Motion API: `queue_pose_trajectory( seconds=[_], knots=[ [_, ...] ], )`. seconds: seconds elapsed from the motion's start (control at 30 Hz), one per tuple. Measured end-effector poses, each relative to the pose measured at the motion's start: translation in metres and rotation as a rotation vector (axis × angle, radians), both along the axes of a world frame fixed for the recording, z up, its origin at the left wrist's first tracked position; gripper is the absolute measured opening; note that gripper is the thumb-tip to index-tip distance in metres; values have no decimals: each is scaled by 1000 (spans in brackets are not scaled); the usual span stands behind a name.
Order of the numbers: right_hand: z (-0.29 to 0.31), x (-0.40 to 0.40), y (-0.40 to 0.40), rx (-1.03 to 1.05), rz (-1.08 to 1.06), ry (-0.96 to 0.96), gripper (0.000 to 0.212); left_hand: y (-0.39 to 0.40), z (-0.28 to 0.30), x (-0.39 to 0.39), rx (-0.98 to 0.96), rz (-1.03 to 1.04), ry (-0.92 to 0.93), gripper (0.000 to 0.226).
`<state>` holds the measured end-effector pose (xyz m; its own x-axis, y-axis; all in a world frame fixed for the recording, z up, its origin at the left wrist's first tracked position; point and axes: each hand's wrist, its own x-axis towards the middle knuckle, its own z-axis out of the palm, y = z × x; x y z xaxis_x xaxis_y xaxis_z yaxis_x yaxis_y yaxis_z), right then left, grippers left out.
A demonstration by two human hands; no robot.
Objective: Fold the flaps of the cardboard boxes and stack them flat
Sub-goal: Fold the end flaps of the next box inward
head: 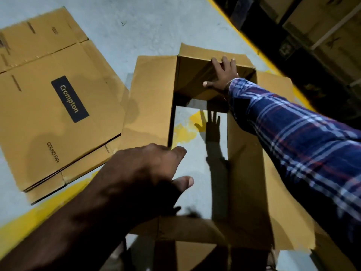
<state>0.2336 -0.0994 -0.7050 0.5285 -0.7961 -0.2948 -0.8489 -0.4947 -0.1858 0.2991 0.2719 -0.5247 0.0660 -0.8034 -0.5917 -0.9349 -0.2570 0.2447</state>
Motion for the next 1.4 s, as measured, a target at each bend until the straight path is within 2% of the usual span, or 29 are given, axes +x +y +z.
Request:
queue_pose_trajectory(
  seconds=[0.2,0.27,0.33,0.4,0.5,0.57,0.67,0.77,0.83,1.07,1.13,1.2,1.3,1.4],
  knots=[
    [24,-45,98,254,75,-58,81,21,23,-2,-23,-2,7,65],
    [33,-62,147,442,114,-31,75,26,26,-2,-43,30,11,67],
    [43,-77,201,629,190,57,89,29,29,0,-58,51,19,67],
    [47,-89,250,725,245,188,104,28,31,2,-88,62,13,68],
    [54,-112,322,775,257,269,109,26,38,2,-125,68,6,69],
    [58,-120,369,825,218,237,100,26,43,2,-145,83,17,68],
    [54,-122,428,659,132,219,83,31,50,2,-173,121,25,69],
    [48,-119,458,315,119,146,41,39,54,3,-183,165,50,70],
    [53,-119,464,213,133,101,29,46,57,2,-191,185,67,67],
    [83,-131,428,123,111,-35,31,71,73,22,-264,338,170,59],
    [109,-133,402,108,90,-59,29,75,76,26,-307,455,298,45],
    [140,-135,373,90,38,-94,26,78,84,25,-310,576,508,41],
    [186,-146,335,82,-59,-210,23,86,97,12,-191,540,676,55],
    [222,-167,308,152,-166,-365,12,87,91,-15,51,430,687,68]
  ],
)
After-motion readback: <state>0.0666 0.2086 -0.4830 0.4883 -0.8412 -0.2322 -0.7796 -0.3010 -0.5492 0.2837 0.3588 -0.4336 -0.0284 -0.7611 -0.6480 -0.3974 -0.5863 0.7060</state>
